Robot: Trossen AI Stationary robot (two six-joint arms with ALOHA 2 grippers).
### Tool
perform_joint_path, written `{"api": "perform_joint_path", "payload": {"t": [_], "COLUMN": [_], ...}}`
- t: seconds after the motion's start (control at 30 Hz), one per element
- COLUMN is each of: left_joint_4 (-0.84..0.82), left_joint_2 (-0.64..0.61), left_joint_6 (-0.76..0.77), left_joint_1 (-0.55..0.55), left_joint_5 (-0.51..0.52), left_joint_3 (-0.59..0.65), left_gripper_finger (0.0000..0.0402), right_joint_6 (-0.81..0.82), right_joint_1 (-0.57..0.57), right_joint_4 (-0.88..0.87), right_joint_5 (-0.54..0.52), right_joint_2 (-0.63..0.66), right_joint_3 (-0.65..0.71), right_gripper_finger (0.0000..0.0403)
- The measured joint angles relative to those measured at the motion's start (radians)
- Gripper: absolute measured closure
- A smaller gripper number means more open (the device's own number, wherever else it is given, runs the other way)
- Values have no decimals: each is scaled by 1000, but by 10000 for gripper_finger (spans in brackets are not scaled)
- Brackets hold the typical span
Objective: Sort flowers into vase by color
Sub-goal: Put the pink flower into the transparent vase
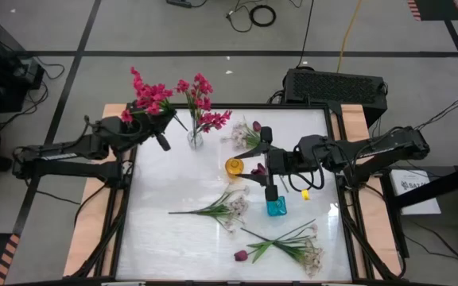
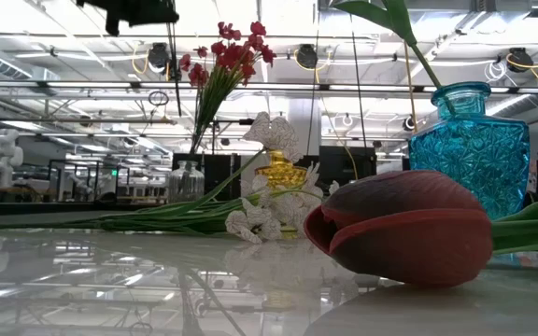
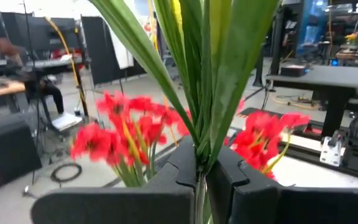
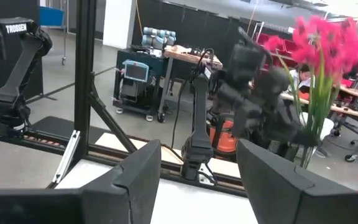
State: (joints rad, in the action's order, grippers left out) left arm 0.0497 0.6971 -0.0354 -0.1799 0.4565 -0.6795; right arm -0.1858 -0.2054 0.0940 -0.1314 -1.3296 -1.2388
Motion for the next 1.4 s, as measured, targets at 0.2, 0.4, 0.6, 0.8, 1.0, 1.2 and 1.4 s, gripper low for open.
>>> {"api": "perform_joint_path", "payload": {"t": [0.2,0.4,0.6,0.8,1.0,1.2,1.4], "left_joint_4": [109,180,286,343,394,472,475], "left_joint_2": [3,3,3,3,30,95,136], "left_joint_6": [39,57,57,58,59,60,60], "left_joint_1": [-64,-93,-111,-131,-143,-143,-143], "left_joint_5": [-58,-82,-82,-82,-83,-82,-70], "left_joint_3": [103,180,251,290,314,338,338], "left_gripper_finger": [389,389,389,385,383,382,381], "right_joint_6": [-10,-10,-10,-11,-14,-14,-14], "right_joint_1": [0,0,0,0,0,0,0], "right_joint_4": [-1,-9,-8,-8,-7,-7,-7], "right_joint_5": [0,0,1,1,1,1,1], "right_joint_2": [0,0,0,0,0,0,0], "right_joint_3": [0,0,0,0,0,0,0], "right_gripper_finger": [200,200,200,200,200,200,200]}}
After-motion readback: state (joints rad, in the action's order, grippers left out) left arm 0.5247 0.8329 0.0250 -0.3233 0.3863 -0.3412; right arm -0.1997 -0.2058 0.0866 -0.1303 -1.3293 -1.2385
